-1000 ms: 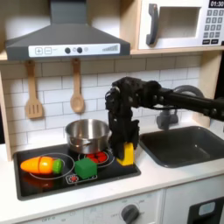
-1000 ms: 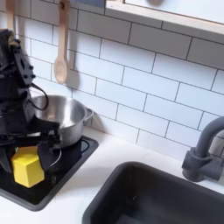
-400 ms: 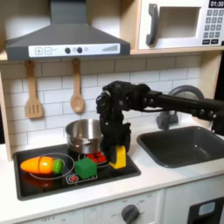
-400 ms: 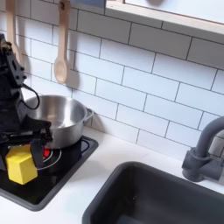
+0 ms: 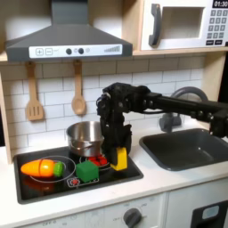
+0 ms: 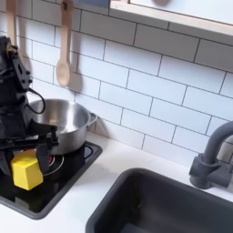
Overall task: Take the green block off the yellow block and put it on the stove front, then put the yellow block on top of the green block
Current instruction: 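Put the yellow block on top of the green block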
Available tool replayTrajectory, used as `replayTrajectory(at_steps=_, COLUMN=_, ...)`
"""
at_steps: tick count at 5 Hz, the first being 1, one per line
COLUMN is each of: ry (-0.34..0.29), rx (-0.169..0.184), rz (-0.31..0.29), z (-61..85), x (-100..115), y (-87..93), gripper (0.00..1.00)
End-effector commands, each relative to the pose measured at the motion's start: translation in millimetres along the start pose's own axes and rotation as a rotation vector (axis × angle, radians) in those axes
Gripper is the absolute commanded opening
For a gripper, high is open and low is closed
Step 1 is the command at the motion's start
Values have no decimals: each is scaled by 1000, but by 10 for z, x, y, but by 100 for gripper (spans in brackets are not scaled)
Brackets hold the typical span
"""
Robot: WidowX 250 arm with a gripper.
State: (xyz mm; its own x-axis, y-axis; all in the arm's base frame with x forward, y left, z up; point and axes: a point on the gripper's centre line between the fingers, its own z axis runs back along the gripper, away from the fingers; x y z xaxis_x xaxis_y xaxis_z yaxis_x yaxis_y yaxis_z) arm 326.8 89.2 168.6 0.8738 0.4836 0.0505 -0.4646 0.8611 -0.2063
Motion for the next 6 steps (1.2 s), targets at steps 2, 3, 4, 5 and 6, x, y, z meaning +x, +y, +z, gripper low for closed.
replayTrajectory(at_steps=2, ry=-26, rx=-48, rz=-15, z=258, x=-117, y=-74, gripper=0)
replayTrajectory(at_steps=3, ry=-51, rx=-50, rz=-34, z=381, x=-156, y=-91, gripper=0)
replayTrajectory(at_steps=4, ry=-84, rx=-40, rz=-48, z=484, x=-182, y=-77, gripper=0)
replayTrajectory(at_steps=5, ry=-98, rx=-42, rz=-45, z=522, x=-182, y=-30, gripper=0)
replayTrajectory(at_steps=6, ry=-103, rx=-23, rz=-20, z=523, x=-125, y=98, gripper=0)
